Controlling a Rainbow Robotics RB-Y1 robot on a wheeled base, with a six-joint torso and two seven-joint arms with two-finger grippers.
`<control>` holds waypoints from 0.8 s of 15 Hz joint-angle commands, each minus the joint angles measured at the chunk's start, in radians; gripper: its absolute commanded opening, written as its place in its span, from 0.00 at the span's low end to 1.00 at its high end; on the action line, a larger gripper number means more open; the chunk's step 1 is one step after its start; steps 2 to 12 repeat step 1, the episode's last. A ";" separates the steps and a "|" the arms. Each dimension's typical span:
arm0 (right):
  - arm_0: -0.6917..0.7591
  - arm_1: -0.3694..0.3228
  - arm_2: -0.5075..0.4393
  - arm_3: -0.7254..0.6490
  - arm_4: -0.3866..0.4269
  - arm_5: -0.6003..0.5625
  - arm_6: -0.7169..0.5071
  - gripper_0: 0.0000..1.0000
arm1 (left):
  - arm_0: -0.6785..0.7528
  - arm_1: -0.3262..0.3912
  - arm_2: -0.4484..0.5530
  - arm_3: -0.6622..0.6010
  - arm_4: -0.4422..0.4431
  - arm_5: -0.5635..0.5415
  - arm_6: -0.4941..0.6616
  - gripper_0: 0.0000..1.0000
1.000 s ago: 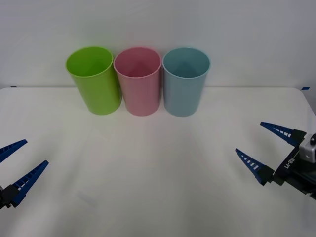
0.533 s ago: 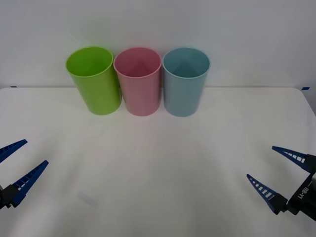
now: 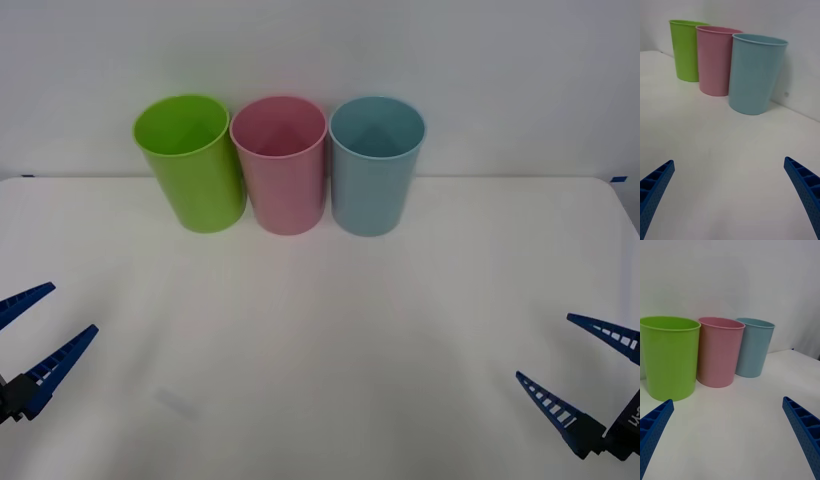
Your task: Grasp the object on the table and drop it into the matching bin: aluminum can to the light blue bin, PET bottle to the pink bin.
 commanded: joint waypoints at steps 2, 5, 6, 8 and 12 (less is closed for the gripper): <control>0.000 0.001 0.000 0.000 0.000 -0.002 -0.001 1.00 | 0.000 0.000 0.000 0.000 0.000 0.000 0.000 1.00; 0.000 0.001 0.000 0.000 0.000 -0.002 -0.001 1.00 | 0.000 0.000 0.000 0.000 0.000 0.000 0.000 1.00; 0.000 0.001 0.000 0.000 0.000 -0.002 -0.001 1.00 | 0.000 0.000 0.000 0.000 0.000 0.000 0.000 1.00; 0.000 0.001 0.000 0.000 0.000 -0.002 -0.001 1.00 | 0.000 0.000 0.000 0.000 0.000 0.000 0.000 1.00; 0.000 0.001 0.000 0.000 0.000 -0.002 -0.001 1.00 | 0.000 0.000 0.000 0.000 0.000 0.000 0.000 1.00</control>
